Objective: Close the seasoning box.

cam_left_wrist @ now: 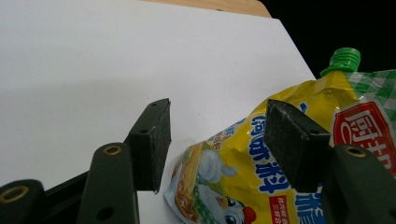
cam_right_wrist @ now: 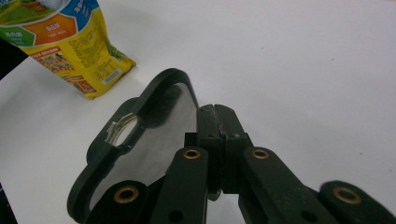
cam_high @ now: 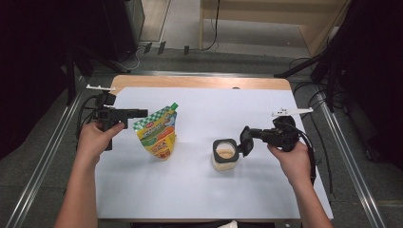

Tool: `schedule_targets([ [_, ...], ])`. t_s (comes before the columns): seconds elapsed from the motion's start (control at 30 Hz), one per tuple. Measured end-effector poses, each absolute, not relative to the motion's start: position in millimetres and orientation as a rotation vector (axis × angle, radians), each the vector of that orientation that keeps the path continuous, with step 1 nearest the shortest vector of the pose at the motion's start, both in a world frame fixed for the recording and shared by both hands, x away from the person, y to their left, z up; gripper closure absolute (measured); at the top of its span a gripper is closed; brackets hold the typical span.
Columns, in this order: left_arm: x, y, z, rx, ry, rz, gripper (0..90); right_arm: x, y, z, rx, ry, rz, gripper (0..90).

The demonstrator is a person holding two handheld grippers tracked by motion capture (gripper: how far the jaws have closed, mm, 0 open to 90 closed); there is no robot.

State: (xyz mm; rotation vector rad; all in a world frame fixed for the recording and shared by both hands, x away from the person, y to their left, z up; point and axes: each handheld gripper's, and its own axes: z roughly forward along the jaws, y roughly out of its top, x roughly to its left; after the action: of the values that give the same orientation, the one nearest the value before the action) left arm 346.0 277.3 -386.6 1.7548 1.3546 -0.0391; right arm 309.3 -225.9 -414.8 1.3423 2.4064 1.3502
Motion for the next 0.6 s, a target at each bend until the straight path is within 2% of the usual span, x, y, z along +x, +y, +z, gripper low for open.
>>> schedule_targets([
  [0.6, 346.3, 276.2, -387.6, 1.764, 1.35, -0.04, 42.3, 306.8, -214.8, -417.6, 1.325, 2.442, 1.336, 90.0],
])
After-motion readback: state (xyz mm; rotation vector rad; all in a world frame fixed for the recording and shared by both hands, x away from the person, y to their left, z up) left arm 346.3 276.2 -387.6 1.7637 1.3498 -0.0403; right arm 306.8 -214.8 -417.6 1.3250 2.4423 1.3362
